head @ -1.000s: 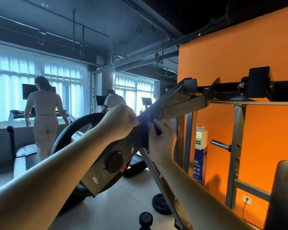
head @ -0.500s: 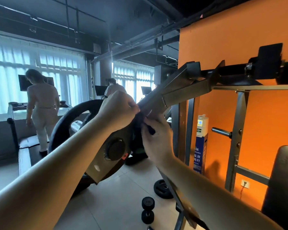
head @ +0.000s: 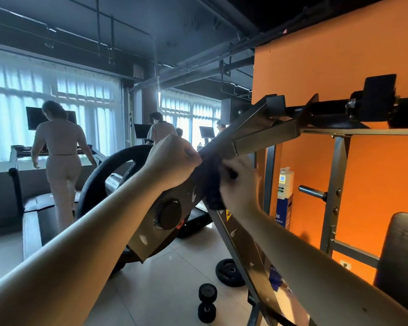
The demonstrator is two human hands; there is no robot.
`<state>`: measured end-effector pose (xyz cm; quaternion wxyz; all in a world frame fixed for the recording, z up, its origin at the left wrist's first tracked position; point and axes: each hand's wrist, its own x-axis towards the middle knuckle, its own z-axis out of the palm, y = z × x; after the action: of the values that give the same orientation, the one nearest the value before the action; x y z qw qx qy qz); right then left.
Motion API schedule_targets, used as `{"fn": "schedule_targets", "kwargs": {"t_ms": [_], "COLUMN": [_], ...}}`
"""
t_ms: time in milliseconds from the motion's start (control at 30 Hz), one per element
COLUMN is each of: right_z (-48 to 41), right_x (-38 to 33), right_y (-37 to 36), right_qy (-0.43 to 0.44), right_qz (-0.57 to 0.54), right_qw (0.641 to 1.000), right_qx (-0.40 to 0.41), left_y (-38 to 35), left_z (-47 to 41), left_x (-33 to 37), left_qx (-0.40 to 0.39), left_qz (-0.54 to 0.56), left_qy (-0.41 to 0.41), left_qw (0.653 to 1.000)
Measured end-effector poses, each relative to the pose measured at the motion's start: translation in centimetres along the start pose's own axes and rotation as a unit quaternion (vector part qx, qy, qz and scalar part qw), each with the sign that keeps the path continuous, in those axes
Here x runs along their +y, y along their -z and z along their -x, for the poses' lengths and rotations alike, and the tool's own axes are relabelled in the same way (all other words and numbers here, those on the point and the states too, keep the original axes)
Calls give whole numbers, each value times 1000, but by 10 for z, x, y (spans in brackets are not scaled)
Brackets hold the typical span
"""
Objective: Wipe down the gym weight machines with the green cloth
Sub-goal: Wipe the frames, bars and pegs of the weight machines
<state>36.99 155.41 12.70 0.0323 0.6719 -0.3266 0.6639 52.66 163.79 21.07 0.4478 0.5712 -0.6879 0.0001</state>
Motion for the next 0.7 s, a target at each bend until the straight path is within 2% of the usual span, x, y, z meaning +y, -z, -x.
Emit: {"fn": "schedule_targets", "kwargs": {"t_ms": [100,167,267,333,467,533,633,700], "right_z": [-20,3,45,31,-32,-32,4,26], "right_x": [4,-14,-29,-20,-5,-9,-16,-18], "right_y": [-1,-10,-13,-7,3,1,7,25], "right_qy": [-100,-63,24,44,-76,-104,-73,-110], "right_qz": [4,-15,-56,-46,7,4,-25,-64], "right_qw": [992,996,998,998,996,993,997,986], "right_qx": [72,64,-11,-25,52,63,-32,-103], "left_y": [-6,-6,-2,-1,-1,-1,-1,2], "left_z": [1,1,3,4,2,0,-1,3], "left_x": [-1,-2,1,0,1,2,3,3], "left_qx": [-32,-14,17,22,17,5,6,-6], "left_qz": [16,-1,-38,-21,-28,-53,-21,-9], "left_qy": [18,20,9,5,-4,-7,-2,-9], "left_qw": [999,1000,999,1000,999,999,1000,1000]}}
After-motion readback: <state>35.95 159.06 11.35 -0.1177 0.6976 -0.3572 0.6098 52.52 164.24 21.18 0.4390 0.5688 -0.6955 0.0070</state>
